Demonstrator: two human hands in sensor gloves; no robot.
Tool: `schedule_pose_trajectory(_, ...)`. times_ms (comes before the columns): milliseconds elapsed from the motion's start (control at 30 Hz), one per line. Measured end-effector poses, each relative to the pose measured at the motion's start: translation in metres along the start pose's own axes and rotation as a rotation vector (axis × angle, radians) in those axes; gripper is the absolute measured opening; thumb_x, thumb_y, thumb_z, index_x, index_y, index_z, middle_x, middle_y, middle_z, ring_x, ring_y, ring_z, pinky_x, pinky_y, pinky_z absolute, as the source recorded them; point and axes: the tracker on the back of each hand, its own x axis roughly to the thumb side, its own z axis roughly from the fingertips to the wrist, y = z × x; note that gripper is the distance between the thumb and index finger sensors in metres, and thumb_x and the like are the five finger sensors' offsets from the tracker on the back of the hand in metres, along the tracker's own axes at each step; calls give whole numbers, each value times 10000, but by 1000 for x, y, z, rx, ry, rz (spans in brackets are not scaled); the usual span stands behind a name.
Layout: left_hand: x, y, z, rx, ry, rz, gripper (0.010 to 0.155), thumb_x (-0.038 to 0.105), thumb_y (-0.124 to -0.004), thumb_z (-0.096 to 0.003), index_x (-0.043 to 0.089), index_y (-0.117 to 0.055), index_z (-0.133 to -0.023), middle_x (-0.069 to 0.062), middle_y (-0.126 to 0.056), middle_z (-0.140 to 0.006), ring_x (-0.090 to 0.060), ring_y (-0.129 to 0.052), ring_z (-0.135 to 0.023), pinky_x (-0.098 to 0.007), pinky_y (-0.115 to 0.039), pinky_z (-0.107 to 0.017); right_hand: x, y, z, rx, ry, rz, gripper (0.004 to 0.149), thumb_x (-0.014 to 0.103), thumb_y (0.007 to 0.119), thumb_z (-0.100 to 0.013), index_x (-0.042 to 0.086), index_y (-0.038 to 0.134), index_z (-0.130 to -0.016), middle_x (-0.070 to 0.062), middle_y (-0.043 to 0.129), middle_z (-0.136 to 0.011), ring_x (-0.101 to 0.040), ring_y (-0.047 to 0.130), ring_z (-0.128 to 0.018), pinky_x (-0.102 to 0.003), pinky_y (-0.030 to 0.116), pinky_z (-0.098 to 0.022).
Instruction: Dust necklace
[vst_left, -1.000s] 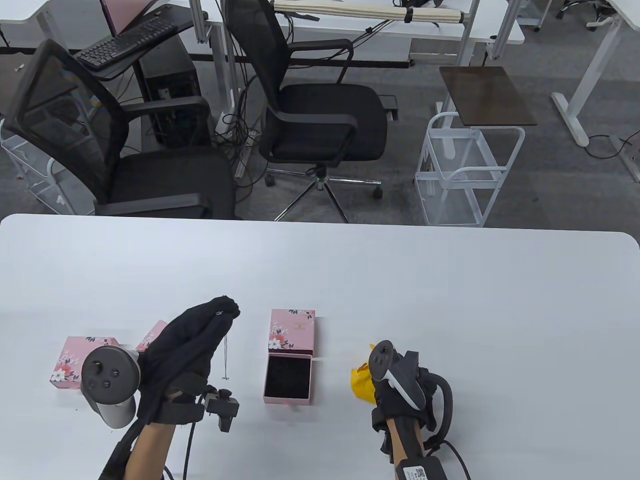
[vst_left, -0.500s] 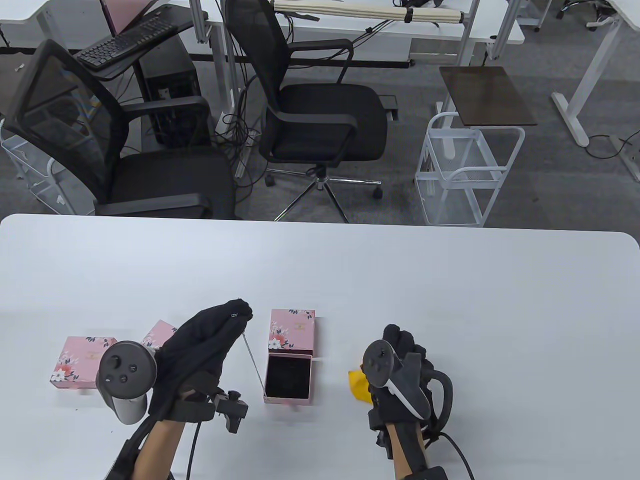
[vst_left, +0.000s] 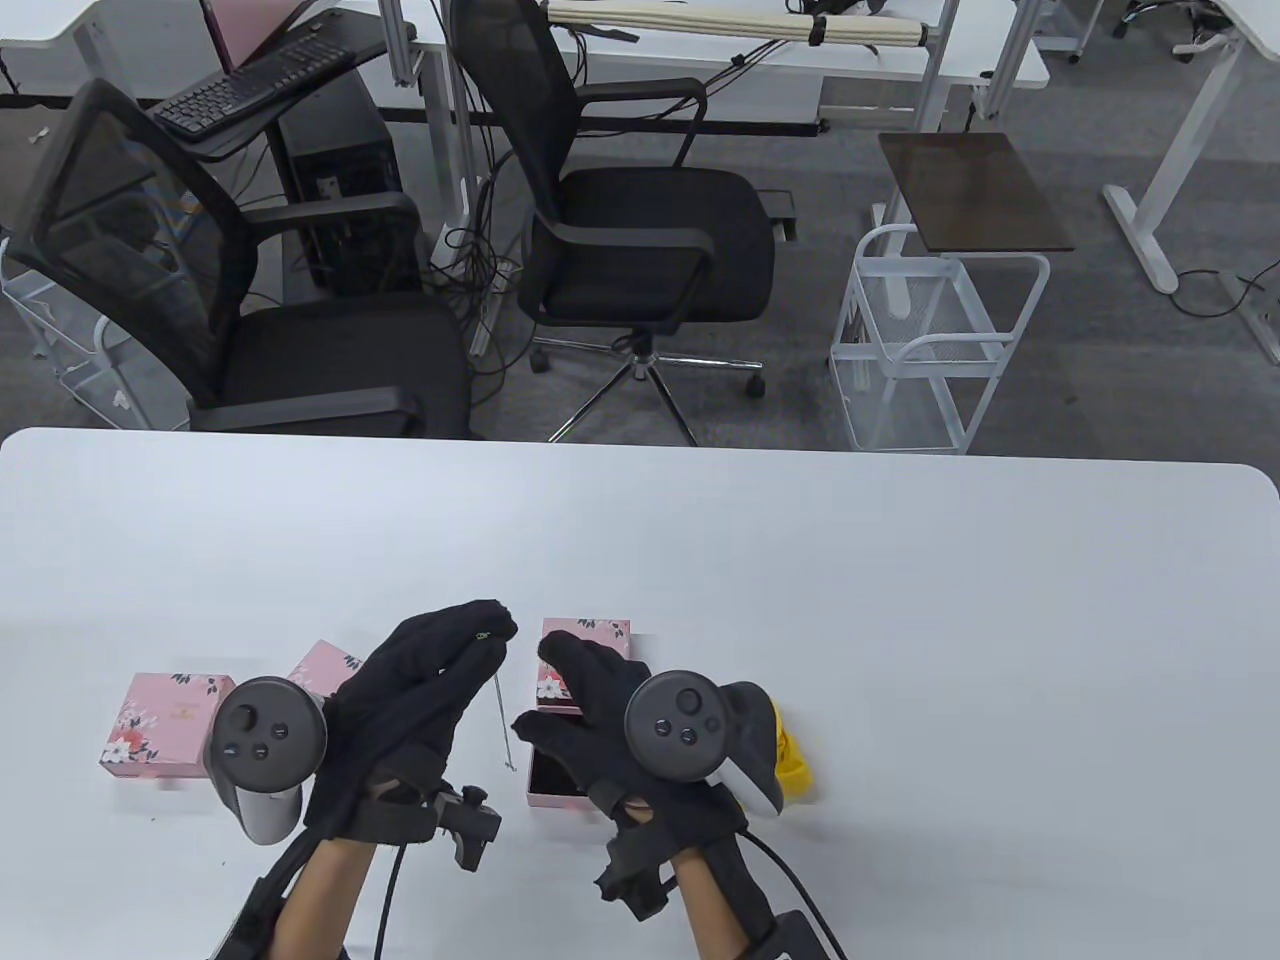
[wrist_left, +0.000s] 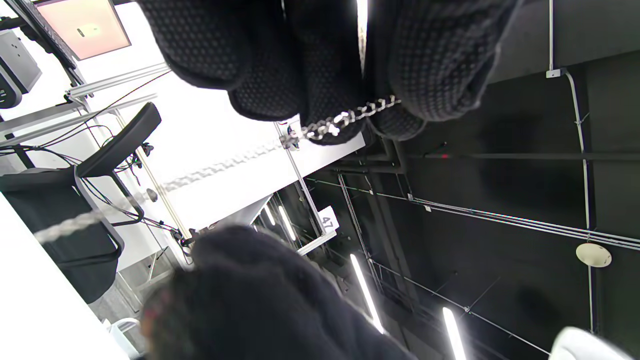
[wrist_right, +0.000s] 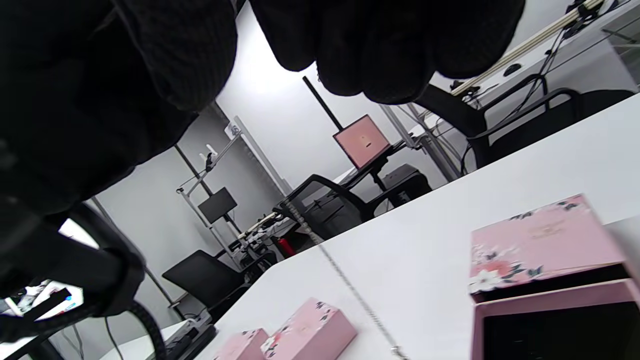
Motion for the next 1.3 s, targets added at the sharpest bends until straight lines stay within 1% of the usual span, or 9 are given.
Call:
schedule_pose_trajectory(100,1,-3,1,-11,-5,-10,368,473,-866,-528,335,-913,-866,33,-952,-934,-263,-857,-882,-470,-768,-632,1,13,-6,40,-25,-5,657,404,797,-622,91,539,-1138,-283,599,-1120,-543,694,-905,-654,593,-678)
schedule_pose_trajectory(167,2,-6,1,-22,-11,-19,366,473,-867,-527,338,-914,-864,35,-952,-933,-262,-858,-881,-469,-770,-630,0,18,-8,36,-29,1,603,396,782,-628,107,581,-1118,-274,618,-1111,-536,704,-900,-650,599,-675)
schedule_pose_trajectory(233,3,-7,1,-23,-15,-30,369,473,-868,-526,337,-913,-866,33,-957,-928,-261,-862,-877,-467,-773,-627,-1,20,-9,6,-26,28,442,351,751,-645,149,697,-1034,-243,693,-1069,-508,752,-871,-635,622,-666)
schedule_pose_trajectory(300,2,-5,1,-10,-14,-45,368,472,-868,-526,335,-915,-864,41,-969,-910,-252,-876,-861,-460,-782,-618,-3,16,-9,-18,-21,50,375,335,738,-648,164,751,-981,-212,761,-1021,-479,798,-836,-625,639,-656)
schedule_pose_trajectory(533,-6,10,-2,55,22,-40,367,474,-867,-527,336,-915,-864,49,-988,-880,-233,-898,-833,-445,-797,-602,-17,-3,-6,-75,24,66,368,334,740,-645,159,762,-968,-204,790,-990,-467,816,-810,-616,649,-650)
schedule_pose_trajectory(833,-17,33,-4,136,68,-9,368,475,-865,-528,337,-912,-866,51,-991,-873,-228,-906,-820,-438,-803,-593,-37,-15,-5,-77,105,90,369,332,737,-649,155,759,-972,-207,784,-997,-474,807,-820,-623,641,-654)
schedule_pose_trajectory(1067,-24,52,-4,213,102,7,369,475,-864,-530,336,-910,-869,32,-993,-870,-225,-909,-814,-435,-806,-588,-60,-27,-1,-80,187,33,369,331,731,-655,150,756,-975,-214,779,-1002,-484,798,-827,-629,635,-655)
schedule_pose_trajectory(1200,-27,56,-4,233,114,-29,369,473,-866,-529,330,-914,-866,31,-997,-864,-226,-913,-807,-436,-808,-583,-64,-33,1,-116,199,24,364,327,726,-657,148,756,-973,-218,783,-995,-484,804,-817,-625,641,-650)
schedule_pose_trajectory(1300,-29,50,-7,196,137,-100,368,465,-871,-529,319,-920,-864,26,-1002,-860,-236,-916,-802,-442,-807,-579,-59,-39,4,-169,177,18,362,329,724,-657,151,759,-970,-214,790,-988,-478,810,-812,-620,647,-647)
